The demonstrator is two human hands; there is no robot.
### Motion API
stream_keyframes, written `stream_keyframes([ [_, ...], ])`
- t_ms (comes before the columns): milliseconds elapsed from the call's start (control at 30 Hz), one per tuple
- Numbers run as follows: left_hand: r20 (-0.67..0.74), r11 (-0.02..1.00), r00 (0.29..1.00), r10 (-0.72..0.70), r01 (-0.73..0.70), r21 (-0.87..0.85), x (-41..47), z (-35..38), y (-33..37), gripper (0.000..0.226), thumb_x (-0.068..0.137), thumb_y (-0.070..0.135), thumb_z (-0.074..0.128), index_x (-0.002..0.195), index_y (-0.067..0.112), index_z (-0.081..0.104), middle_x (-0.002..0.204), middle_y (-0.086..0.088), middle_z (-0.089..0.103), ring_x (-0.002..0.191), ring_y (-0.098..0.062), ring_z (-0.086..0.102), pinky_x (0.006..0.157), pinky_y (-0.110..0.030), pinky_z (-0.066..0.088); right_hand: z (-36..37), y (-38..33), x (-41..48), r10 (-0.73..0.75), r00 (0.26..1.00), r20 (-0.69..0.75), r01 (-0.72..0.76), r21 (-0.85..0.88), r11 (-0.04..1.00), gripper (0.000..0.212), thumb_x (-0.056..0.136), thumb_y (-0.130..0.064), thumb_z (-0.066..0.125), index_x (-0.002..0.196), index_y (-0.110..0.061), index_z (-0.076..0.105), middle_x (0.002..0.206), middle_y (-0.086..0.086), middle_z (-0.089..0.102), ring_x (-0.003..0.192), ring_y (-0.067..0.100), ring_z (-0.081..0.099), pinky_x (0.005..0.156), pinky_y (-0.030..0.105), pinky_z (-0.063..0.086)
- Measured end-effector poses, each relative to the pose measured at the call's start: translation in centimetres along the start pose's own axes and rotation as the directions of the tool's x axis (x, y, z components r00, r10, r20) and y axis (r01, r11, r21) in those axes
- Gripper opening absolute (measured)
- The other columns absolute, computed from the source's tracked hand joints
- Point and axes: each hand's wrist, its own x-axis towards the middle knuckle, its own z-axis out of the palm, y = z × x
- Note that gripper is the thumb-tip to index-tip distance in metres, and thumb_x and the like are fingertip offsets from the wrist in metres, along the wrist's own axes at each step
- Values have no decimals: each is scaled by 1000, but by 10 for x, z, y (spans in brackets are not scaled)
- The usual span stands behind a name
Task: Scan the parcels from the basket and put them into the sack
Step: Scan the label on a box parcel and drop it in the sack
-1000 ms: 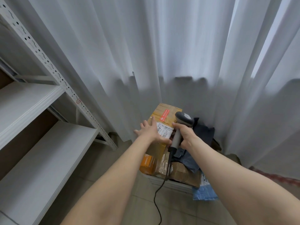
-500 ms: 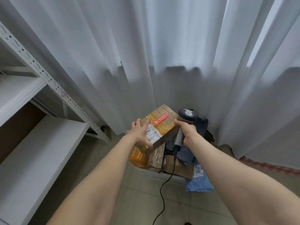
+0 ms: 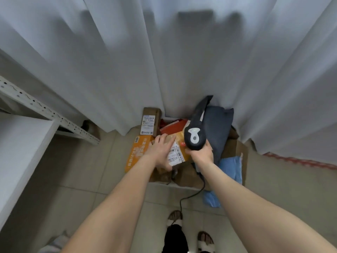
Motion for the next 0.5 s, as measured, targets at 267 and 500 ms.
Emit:
stream_keyframes([
  [267, -22, 910, 988, -150, 130, -394, 32, 26, -47, 139, 55, 62, 79, 148, 31, -19, 158, -4, -18, 146, -31, -7, 118, -52, 8, 36, -3, 41, -53, 999, 7, 54, -149, 987, 73, 86, -23, 70, 149, -28, 34, 157, -6, 33, 135, 30, 44, 111, 49, 38],
  [500, 10, 817, 985, -171, 147, -557, 26, 45, -55, 144, 54, 56, 83, 145, 33, -26, 158, 3, -13, 146, -26, 5, 114, -46, 15, 36, -1, 50, -9, 999, -51, 1, -157, 988, 72, 86, -31, 71, 148, -24, 35, 157, -5, 32, 133, 31, 45, 110, 50, 39],
])
